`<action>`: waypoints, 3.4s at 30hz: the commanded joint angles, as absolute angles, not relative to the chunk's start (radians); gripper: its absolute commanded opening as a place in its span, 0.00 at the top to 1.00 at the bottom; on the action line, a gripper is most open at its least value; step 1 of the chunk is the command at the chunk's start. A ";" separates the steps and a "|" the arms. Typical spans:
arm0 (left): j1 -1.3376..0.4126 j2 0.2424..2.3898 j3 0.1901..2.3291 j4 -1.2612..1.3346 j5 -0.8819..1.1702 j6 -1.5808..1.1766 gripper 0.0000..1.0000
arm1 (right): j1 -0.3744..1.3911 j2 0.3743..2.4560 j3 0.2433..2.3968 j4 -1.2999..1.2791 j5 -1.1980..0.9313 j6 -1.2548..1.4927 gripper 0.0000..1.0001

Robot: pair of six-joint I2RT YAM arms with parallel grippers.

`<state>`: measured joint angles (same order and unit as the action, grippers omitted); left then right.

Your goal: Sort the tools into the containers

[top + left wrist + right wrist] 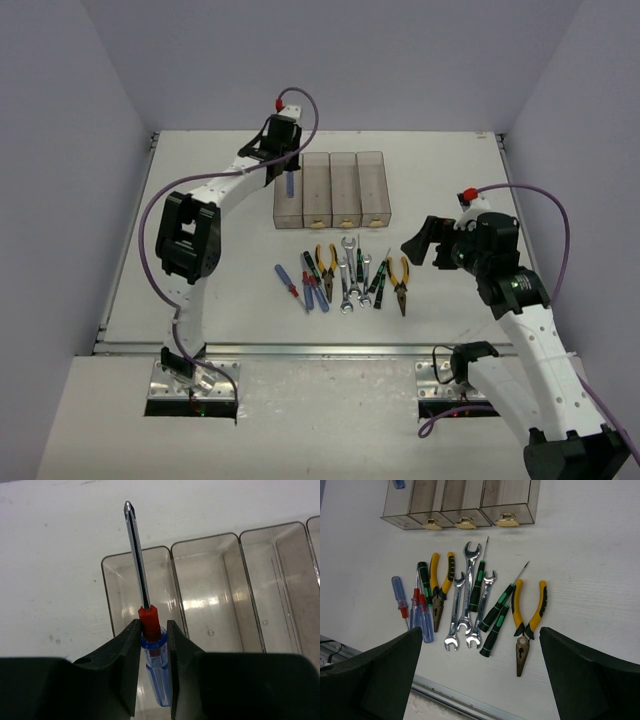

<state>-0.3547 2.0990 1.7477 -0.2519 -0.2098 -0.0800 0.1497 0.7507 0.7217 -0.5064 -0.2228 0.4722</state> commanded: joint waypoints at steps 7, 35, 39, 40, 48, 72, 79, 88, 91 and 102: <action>-0.365 2.076 1.782 -0.389 -0.145 -0.119 0.66 | 0.146 0.747 0.719 -0.463 -0.247 0.474 0.01; -0.698 1.616 0.983 -0.538 -0.547 -1.179 0.26 | 0.146 0.762 0.710 -0.462 -0.259 0.477 0.01; -0.701 1.675 0.986 -0.546 -0.528 -1.204 0.31 | 0.144 0.759 0.704 -0.456 -0.256 0.477 0.01; -0.704 1.681 0.979 -0.535 -0.520 -1.205 0.34 | 0.145 0.759 0.703 -0.454 -0.257 0.478 0.01; -0.706 1.701 0.927 -0.509 -0.484 -1.229 0.59 | 0.146 0.762 0.703 -0.452 -0.260 0.479 0.01; -0.532 1.440 1.128 0.028 -0.578 -0.160 1.00 | 0.146 0.775 0.709 -0.445 -0.238 0.477 0.01; -0.390 1.832 1.601 0.035 -0.355 0.083 1.00 | 0.146 0.776 0.697 -0.444 -0.261 0.477 0.01; -0.371 2.036 1.680 -0.074 -0.310 -0.067 1.00 | 0.146 0.785 0.701 -0.443 -0.261 0.477 0.01; -0.371 2.045 1.657 -0.086 -0.309 -0.120 0.95 | 0.146 0.784 0.693 -0.440 -0.266 0.479 0.01; -0.371 1.954 1.639 -0.157 -0.409 -0.260 0.00 | 0.146 0.792 0.692 -0.439 -0.272 0.480 0.01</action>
